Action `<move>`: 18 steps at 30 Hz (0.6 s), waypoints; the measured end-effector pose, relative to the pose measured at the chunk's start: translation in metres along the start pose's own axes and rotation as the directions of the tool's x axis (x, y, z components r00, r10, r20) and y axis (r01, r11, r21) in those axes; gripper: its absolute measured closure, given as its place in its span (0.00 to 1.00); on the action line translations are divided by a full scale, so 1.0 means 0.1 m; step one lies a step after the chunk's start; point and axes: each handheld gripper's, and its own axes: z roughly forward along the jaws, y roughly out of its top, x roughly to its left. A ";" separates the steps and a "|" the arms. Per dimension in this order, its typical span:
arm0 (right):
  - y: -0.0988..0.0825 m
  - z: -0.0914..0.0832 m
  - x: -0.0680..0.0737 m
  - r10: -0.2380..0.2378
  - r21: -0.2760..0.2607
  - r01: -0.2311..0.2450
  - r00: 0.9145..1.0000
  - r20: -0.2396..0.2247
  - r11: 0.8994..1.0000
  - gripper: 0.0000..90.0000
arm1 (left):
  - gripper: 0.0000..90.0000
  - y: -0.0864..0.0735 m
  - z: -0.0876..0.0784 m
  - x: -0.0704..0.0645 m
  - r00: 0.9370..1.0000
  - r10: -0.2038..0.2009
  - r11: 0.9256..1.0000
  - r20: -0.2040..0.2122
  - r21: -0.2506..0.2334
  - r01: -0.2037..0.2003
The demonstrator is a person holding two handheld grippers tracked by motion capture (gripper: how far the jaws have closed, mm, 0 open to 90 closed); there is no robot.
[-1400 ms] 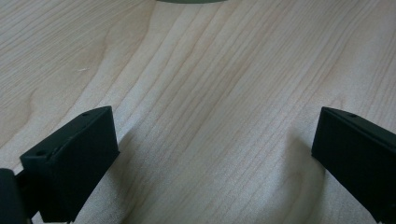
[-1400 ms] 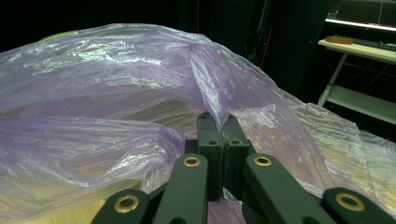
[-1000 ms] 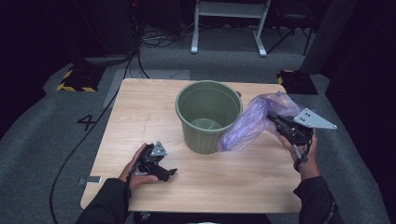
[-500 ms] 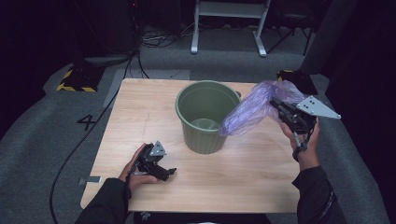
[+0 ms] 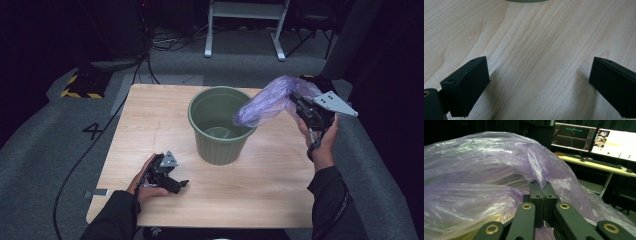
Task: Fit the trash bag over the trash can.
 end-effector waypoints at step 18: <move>-0.17 0.15 0.32 -0.124 0.059 0.123 0.992 0.002 0.991 0.98 | 0.19 0.07 -0.20 0.02 1.000 0.001 0.997 -0.028 -0.074 -0.003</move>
